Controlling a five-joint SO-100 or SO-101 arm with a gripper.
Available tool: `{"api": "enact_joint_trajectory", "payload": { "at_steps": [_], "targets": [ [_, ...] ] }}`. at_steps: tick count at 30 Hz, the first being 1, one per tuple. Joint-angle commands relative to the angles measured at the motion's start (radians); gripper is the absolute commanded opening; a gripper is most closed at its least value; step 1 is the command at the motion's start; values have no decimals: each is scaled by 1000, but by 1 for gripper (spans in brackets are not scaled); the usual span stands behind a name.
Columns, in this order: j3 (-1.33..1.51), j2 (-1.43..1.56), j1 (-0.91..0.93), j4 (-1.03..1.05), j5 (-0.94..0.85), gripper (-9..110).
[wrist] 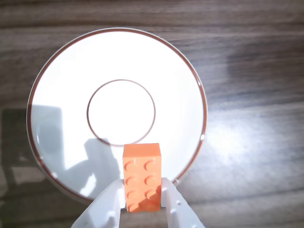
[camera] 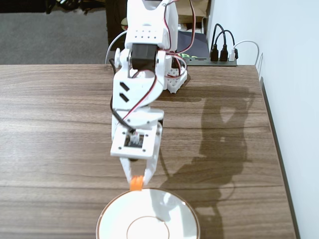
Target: Grasp a lego block and put it on the plate.
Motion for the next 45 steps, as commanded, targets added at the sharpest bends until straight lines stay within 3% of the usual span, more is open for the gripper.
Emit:
{"api": "enact_joint_trajectory", "payload": {
  "at_steps": [1,20,26,31,45],
  "targets": [
    [-92,-35,3,5,51,7],
    [-238,-273,-49,109,169,7],
    [-239,-276,-60,106,181,8],
    [-242,-276,-60,106,201,21],
    [-213,-160,-52,175,236,21]
  ]
}}
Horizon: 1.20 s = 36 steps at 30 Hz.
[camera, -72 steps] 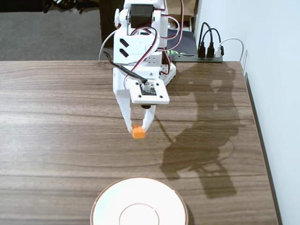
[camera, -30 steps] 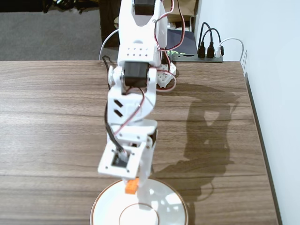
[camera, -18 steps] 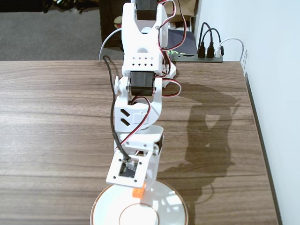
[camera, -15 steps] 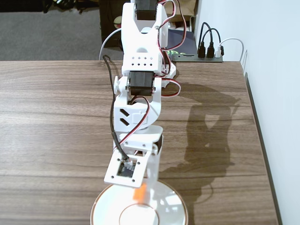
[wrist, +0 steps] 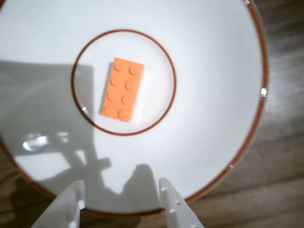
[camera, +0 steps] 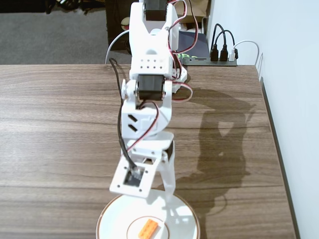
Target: Grasp a lego block and put it on the plate.
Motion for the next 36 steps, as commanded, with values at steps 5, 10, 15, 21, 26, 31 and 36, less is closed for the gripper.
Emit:
{"api": "enact_joint_trajectory", "payload": {
  "at_steps": [5,10,15,21,26,31,36],
  "targets": [
    [58,233,-6,64,63,16],
    [198,397,-21,87,144,1],
    [394,591,-41,87,282,1],
    [670,853,-64,37,477,1],
    [802,1023,-51,37,664,1],
    [919,1167,-52,32,799,0],
    [1017,1312,-75,41,943,0]
  ]
}}
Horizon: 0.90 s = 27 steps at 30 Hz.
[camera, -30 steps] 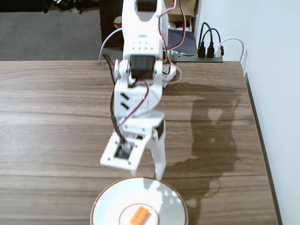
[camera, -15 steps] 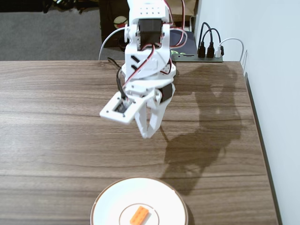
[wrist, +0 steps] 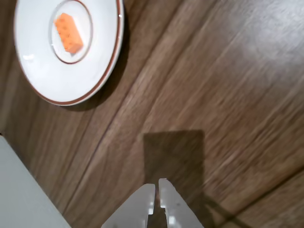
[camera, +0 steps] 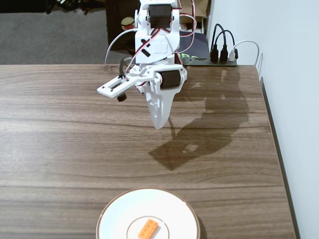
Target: Grasp a lego block and put it on the plate.
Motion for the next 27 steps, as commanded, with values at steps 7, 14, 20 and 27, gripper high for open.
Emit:
{"api": "enact_joint_trajectory", "payload": {
  "at_steps": [7,14,20,27],
  "targets": [
    [127,275,-3,58,267,0],
    [202,445,25,155,350,0],
    [244,554,52,235,371,0],
    [305,664,77,307,385,0]
  ]
}}
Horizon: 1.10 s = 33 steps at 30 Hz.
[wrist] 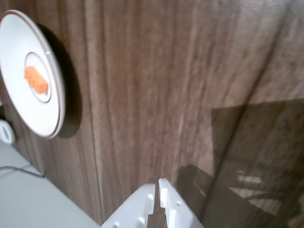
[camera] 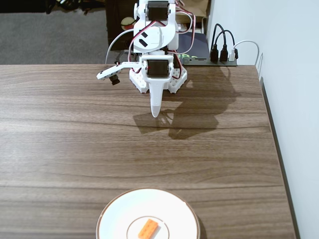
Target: Grasp a lego block and put it on the plate.
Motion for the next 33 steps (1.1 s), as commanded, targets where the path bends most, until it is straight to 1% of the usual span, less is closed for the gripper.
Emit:
{"api": "enact_joint_trajectory", "payload": {
  "at_steps": [1,33],
  "targets": [
    [9,29,8,21,8,0],
    [8,31,-9,38,11,1]
  ]
}}
